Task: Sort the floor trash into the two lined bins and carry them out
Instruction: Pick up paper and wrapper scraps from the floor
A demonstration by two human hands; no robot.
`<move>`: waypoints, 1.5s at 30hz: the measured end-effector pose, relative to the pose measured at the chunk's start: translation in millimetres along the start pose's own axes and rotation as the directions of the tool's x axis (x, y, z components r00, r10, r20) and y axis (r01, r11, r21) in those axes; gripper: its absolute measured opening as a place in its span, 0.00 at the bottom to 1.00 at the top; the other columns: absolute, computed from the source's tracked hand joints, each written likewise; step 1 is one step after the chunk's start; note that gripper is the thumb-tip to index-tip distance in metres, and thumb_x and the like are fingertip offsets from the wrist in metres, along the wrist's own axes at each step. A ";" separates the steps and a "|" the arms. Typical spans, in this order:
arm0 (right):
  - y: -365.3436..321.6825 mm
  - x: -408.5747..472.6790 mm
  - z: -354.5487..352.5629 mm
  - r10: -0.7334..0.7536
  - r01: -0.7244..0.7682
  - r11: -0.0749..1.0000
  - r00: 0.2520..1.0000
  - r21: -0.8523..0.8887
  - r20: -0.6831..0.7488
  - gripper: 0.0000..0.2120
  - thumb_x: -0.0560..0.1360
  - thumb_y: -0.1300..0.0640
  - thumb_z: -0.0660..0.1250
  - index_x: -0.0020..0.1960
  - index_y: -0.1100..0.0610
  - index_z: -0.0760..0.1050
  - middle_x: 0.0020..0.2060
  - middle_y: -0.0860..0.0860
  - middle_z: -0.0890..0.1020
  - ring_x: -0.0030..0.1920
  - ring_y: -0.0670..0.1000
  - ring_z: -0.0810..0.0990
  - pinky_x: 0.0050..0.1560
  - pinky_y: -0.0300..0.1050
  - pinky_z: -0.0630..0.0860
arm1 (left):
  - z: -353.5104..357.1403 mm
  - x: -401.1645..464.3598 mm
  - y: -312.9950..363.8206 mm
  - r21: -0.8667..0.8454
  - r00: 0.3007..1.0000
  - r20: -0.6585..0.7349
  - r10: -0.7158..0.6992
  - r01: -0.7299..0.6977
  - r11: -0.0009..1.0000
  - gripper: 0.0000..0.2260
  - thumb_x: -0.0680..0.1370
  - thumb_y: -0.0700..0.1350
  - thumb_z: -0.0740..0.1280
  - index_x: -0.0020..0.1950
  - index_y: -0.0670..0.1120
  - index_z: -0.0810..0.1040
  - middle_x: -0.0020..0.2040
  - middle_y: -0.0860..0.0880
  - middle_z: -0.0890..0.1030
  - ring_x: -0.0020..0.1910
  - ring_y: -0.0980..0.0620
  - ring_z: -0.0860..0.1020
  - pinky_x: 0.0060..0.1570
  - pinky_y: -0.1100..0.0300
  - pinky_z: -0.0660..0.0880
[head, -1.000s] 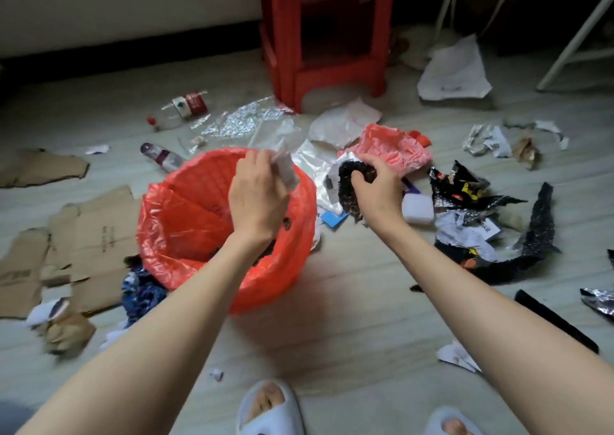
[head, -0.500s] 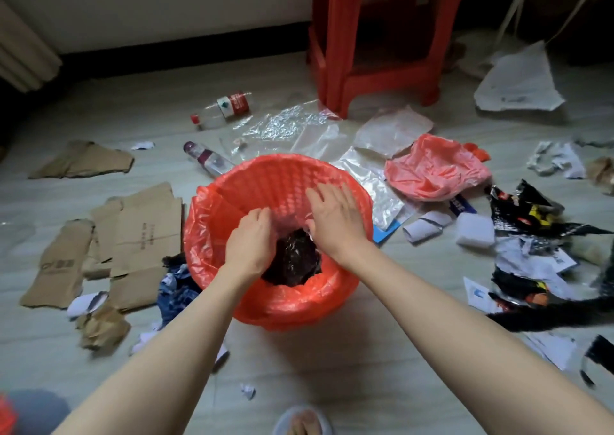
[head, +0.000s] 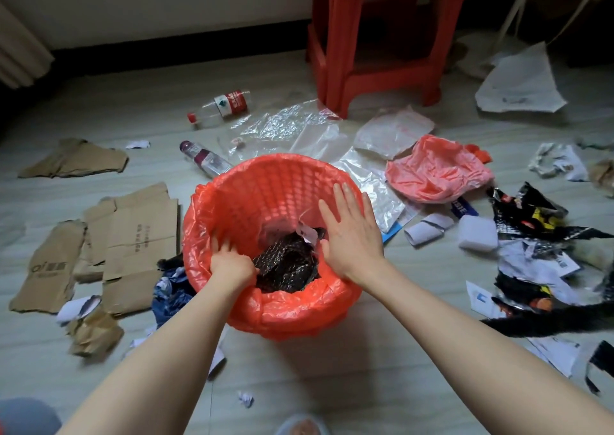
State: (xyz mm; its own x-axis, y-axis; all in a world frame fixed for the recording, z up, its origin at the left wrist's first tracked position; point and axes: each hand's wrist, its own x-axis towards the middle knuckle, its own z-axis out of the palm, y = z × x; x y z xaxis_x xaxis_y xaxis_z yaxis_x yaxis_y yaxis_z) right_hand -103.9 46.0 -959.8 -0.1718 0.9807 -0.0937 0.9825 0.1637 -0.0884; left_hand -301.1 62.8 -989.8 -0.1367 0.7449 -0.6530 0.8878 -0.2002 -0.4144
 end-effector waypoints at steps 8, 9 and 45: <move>3.6 -14.7 -11.9 0.014 0.007 0.964 0.997 0.267 -0.077 0.25 0.79 0.51 0.56 0.74 0.56 0.59 0.77 0.55 0.50 0.77 0.53 0.45 0.74 0.55 0.35 | -29.3 -9.9 7.5 -0.476 0.879 -0.476 0.028 -0.285 0.832 0.15 0.79 0.44 0.56 0.65 0.43 0.70 0.67 0.42 0.71 0.66 0.42 0.70 0.66 0.46 0.66; 6.7 -18.0 -16.0 0.062 -0.032 0.947 0.994 0.319 -0.086 0.25 0.79 0.51 0.56 0.75 0.56 0.59 0.77 0.54 0.51 0.77 0.52 0.46 0.74 0.56 0.36 | -36.2 -15.9 8.0 -0.509 0.833 -0.552 0.033 -0.368 0.778 0.17 0.78 0.41 0.57 0.67 0.43 0.69 0.70 0.42 0.68 0.68 0.42 0.68 0.65 0.46 0.68; 388.0 -296.0 163.7 0.769 -0.928 0.358 0.353 0.099 0.533 0.48 0.70 0.34 0.65 0.77 0.50 0.42 0.76 0.55 0.41 0.75 0.62 0.41 0.66 0.72 0.56 | 1.5 -108.6 505.8 0.311 0.436 -0.133 0.890 -0.835 0.455 0.55 0.64 0.68 0.70 0.76 0.50 0.37 0.76 0.39 0.37 0.76 0.39 0.39 0.72 0.41 0.46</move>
State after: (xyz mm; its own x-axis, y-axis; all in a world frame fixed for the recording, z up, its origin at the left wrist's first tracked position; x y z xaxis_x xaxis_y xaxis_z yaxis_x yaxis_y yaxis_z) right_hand 316.5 -198.3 -1128.7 0.6566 0.4150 -0.6298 0.5042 -0.8625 -0.0427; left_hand 162.2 -120.3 -1129.4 0.7892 0.2309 -0.5690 0.3814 -0.9106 0.1595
